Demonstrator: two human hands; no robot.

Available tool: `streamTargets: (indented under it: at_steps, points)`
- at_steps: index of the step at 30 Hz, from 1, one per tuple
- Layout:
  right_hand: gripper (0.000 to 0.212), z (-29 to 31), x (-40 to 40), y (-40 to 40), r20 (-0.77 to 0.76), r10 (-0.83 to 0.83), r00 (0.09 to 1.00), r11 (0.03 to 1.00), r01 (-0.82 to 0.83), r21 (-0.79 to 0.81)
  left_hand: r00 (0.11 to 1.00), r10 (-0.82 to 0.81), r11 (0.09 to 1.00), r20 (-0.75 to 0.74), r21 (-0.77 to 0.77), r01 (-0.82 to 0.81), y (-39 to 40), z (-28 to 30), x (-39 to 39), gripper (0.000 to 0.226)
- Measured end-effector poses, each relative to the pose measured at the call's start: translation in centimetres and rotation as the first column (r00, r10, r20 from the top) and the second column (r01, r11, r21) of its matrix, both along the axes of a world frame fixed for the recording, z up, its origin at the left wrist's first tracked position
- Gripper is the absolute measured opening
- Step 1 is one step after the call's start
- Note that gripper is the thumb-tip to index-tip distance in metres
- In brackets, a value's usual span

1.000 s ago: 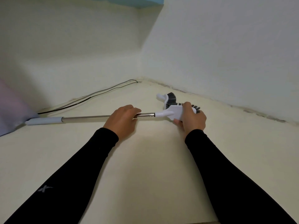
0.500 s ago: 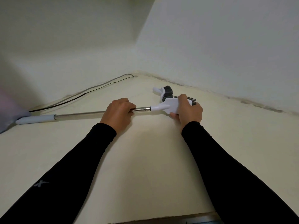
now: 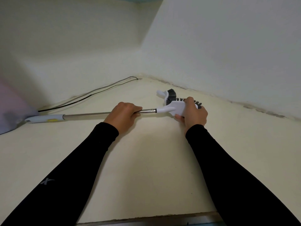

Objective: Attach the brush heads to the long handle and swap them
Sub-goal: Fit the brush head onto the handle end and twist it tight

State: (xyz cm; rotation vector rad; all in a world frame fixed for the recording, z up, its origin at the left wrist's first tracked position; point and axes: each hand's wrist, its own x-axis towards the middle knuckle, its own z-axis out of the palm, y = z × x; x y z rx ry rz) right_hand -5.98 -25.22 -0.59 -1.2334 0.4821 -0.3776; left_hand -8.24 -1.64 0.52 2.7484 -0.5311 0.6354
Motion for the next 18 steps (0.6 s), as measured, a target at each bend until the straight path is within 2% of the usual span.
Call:
streamTargets:
  at_steps: [6,11,18]
  points:
    - [0.040,0.2,-0.2,0.2,-0.019,-0.002,1.000,1.000,0.002,-0.015,1.000,0.009,1.000,-0.027,-0.006,-0.010,-0.1,-0.6,-0.3,0.027]
    - [0.040,0.2,-0.3,0.1,-0.020,-0.002,1.000,1.000,0.002,-0.015,0.999,0.043,0.999,0.000,-0.002,-0.043,-0.7,-1.0,-0.5,0.049]
    - [0.039,0.1,-0.4,0.2,-0.012,-0.006,1.000,1.000,0.006,-0.006,0.988,0.066,0.994,0.140,-0.099,-0.053,-1.6,-0.8,-0.3,0.040]
